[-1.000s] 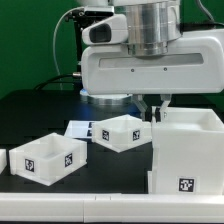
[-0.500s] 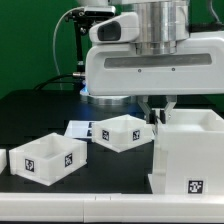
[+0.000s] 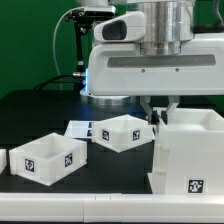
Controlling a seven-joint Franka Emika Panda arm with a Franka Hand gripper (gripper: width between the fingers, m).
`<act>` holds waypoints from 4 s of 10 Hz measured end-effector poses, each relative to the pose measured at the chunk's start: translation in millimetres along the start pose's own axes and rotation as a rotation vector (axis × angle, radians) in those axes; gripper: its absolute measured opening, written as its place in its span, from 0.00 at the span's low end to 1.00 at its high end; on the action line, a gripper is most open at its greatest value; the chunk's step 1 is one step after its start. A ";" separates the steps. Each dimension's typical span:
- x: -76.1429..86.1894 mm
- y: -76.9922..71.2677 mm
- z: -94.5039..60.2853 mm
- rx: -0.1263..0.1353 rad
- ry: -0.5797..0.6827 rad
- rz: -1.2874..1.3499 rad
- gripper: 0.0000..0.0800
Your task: Assemble drawer
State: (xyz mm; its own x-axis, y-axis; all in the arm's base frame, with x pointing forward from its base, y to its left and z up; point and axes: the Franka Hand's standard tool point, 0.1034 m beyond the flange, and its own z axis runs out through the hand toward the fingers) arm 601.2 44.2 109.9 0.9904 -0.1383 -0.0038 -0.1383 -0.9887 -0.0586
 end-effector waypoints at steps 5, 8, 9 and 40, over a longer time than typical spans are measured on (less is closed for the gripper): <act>-0.5 22.9 -41.5 0.011 -0.021 -0.036 0.76; 1.7 44.7 -53.6 0.017 -0.014 -0.064 0.80; 1.3 42.9 -53.1 0.017 -0.015 -0.069 0.81; -89.0 158.8 43.1 -0.059 0.079 -1.033 0.81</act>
Offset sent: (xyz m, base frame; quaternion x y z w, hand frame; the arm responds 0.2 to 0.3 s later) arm -0.0102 -0.0199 0.0427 0.0331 -0.0391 -0.0093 0.9986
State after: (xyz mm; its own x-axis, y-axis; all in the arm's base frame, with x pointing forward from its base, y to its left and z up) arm 491.3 -97.9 57.9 0.6239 0.7767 0.0865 0.7757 -0.6289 0.0530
